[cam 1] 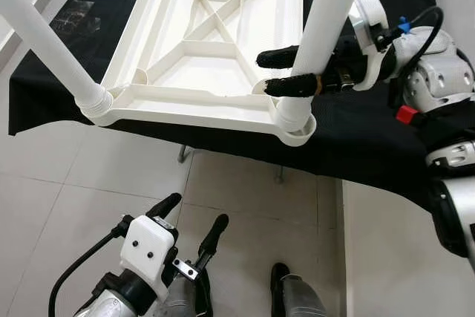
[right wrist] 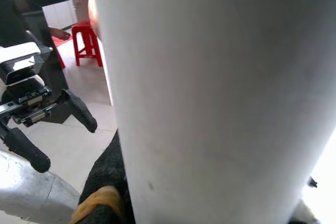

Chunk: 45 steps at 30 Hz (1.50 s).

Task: Building children table

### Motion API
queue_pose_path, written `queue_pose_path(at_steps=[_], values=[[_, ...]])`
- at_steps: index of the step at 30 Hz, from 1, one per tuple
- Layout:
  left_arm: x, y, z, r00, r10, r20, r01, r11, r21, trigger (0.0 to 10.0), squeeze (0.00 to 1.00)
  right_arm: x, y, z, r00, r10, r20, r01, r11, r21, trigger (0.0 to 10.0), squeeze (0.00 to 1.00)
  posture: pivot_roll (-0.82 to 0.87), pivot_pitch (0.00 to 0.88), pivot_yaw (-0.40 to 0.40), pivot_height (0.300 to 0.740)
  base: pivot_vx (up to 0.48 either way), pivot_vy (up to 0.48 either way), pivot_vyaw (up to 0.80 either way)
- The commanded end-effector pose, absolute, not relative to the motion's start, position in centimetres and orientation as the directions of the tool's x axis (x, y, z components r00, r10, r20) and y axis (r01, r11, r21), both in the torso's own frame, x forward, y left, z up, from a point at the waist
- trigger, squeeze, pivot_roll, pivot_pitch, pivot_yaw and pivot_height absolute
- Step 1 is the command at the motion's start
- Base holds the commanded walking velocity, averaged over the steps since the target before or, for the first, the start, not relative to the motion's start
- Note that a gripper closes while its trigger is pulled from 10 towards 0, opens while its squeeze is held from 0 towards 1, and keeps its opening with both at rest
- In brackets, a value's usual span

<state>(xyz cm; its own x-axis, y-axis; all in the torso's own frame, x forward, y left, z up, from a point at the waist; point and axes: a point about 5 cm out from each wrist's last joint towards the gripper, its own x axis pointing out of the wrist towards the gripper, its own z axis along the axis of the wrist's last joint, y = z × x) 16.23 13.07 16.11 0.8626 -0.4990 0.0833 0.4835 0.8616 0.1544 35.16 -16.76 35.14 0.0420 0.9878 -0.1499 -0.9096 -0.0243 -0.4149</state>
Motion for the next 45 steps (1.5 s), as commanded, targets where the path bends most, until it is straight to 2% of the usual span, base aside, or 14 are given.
queue_pose_path(at_steps=[1, 11, 27, 36, 45], values=[[15.7, 13.4, 16.0, 0.863, -0.501, 0.060, 0.488, 0.858, 0.159, 10.0, 0.00, 35.3, -17.1, 34.3, 0.043, 0.982, -0.183, -0.921, -0.031, -0.388, 10.0, 0.00, 0.10, 0.405, 0.030, 0.740, 0.000, 0.000, 0.00], [15.6, 13.5, 16.0, 0.862, -0.504, 0.052, 0.491, 0.856, 0.161, 10.0, 0.00, 35.2, -17.7, 34.3, 0.046, 0.986, -0.161, -0.924, -0.019, -0.382, 10.0, 0.00, 0.11, 0.407, 0.039, 0.740, 0.000, 0.000, 0.00], [15.7, 13.7, 15.9, 0.860, -0.508, 0.043, 0.496, 0.853, 0.165, 10.0, 0.00, 34.1, -18.0, 33.3, -0.006, 0.987, -0.163, -0.936, -0.062, -0.345, 10.0, 0.00, 0.11, 0.399, 0.055, 0.740, 0.000, 0.000, 0.00], [15.8, 13.6, 16.0, 0.859, -0.510, 0.050, 0.496, 0.852, 0.165, 10.0, 0.00, 34.4, -16.7, 32.9, -0.035, 0.982, -0.188, -0.928, -0.101, -0.359, 10.0, 0.00, 0.11, 0.398, 0.047, 0.740, 0.000, 0.000, 0.00], [15.8, 13.5, 16.2, 0.859, -0.508, 0.057, 0.494, 0.854, 0.164, 10.0, 0.00, 34.9, -16.0, 33.2, -0.030, 0.981, -0.189, -0.920, -0.101, -0.378, 10.0, 0.00, 0.11, 0.412, 0.042, 0.740, 0.000, 0.000, 0.00]])
